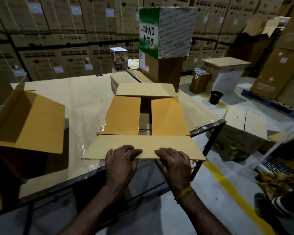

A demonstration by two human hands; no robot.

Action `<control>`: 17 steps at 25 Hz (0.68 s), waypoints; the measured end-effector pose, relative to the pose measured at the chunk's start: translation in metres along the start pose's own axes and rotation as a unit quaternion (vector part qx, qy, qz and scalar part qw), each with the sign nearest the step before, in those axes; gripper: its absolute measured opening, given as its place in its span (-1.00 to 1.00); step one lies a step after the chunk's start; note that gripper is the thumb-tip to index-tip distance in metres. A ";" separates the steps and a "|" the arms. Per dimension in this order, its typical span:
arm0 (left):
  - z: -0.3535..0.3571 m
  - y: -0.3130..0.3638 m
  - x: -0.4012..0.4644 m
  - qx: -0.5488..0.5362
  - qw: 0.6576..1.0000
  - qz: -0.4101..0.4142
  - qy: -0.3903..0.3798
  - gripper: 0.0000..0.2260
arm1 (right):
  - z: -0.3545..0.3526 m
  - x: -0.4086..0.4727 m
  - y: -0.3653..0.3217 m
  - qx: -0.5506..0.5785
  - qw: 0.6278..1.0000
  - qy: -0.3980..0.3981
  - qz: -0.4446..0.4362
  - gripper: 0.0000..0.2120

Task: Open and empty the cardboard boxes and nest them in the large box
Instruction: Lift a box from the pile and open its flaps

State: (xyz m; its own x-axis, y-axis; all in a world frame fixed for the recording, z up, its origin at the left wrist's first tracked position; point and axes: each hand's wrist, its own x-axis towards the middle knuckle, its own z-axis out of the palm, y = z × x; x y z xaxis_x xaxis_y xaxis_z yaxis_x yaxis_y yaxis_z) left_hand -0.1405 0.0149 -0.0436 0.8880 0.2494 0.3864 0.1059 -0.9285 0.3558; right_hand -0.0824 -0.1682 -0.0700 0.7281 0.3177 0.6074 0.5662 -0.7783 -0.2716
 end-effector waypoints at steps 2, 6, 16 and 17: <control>0.005 -0.003 -0.011 0.004 0.997 -0.019 -0.078 -0.58 | 0.004 -0.017 -0.001 0.004 0.999 -0.051 0.017 -0.53; 0.019 -0.007 -0.014 0.037 0.984 -0.002 -0.175 -0.45 | 0.013 -0.027 -0.003 -0.031 0.985 -0.166 0.030 -0.35; 0.059 -0.043 0.041 0.103 0.925 0.063 -0.360 -0.05 | 0.056 0.003 0.017 -0.042 0.913 -0.406 0.016 -0.06; 0.061 -0.047 0.049 0.095 0.930 0.065 -0.349 -0.09 | 0.063 0.007 0.018 -0.027 0.911 -0.411 0.030 -0.09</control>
State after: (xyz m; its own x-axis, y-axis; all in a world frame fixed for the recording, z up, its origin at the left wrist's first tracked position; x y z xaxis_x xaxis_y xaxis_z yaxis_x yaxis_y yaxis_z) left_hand -0.0751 0.0537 -0.0932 0.9663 -0.0464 -0.2532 -0.0047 -0.9866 0.1631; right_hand -0.0423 -0.1458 -0.1176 0.8129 0.5549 -0.1770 0.5126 -0.8259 -0.2349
